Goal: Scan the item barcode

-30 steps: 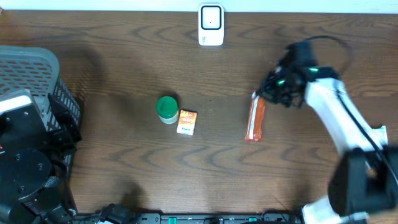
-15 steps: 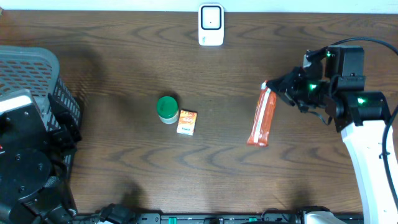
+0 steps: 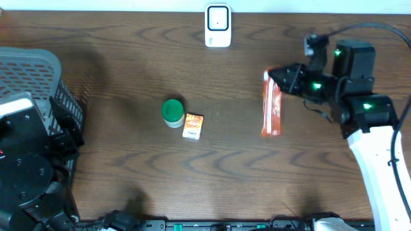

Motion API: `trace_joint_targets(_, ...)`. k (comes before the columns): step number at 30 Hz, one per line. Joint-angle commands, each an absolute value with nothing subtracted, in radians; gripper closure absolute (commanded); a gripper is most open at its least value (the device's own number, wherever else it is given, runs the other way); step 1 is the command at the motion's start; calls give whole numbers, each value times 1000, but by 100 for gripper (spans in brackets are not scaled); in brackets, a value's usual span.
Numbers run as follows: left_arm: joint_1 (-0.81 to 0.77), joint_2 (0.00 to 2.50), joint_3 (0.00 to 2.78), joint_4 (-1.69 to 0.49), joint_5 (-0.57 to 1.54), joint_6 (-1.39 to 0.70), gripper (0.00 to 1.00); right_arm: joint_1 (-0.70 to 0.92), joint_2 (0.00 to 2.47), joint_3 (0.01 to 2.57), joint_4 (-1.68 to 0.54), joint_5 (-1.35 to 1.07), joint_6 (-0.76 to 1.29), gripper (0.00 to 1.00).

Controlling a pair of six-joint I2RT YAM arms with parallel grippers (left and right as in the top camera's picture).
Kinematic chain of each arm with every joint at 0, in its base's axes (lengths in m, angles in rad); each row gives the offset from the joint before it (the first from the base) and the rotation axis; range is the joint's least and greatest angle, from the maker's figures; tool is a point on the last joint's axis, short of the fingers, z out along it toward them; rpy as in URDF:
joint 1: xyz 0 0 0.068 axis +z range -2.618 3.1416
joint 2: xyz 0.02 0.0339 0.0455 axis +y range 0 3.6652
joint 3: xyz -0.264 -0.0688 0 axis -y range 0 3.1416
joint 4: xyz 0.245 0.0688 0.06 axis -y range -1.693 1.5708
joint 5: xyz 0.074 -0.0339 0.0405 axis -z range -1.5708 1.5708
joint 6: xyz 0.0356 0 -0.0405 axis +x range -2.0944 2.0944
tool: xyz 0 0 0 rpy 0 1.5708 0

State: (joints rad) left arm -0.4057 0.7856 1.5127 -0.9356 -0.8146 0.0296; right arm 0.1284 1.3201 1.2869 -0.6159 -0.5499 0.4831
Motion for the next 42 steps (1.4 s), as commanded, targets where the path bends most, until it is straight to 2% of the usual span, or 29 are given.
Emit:
trace_joint_targets(1,-402,788,1509,-935,-824,28,16,192,1345,1286,-492,-371,306,99)
trace_joint_targets(3,-402,788,1509,-935,-823,28,16,218,1372,1286,-359,-355,238,99)
trace_joint_targets(10,-402,788,1509,-935,-823,28,16,279,1555,1287,64,-76,192,99)
trace_joint_targets(19,-402,788,1509,-935,-823,28,16,317,1921,1301,863,-5,-26,99)
trace_joint_targets(26,-402,788,1509,-935,-824,28,16,353,2150,1474,878,-6,-149,99)
trace_joint_targets(30,-402,788,1509,-935,-823,28,16,375,2295,1672,796,-6,-248,99)
trace_joint_targets(35,-402,788,1509,-935,-823,28,16,404,2433,1897,707,29,-429,99)
trace_joint_targets(38,-402,788,1509,-935,-824,28,16,437,2505,2012,706,102,-607,99)
trace_joint_targets(42,-402,788,1509,-935,-824,28,16,450,2521,2036,682,99,-679,99)
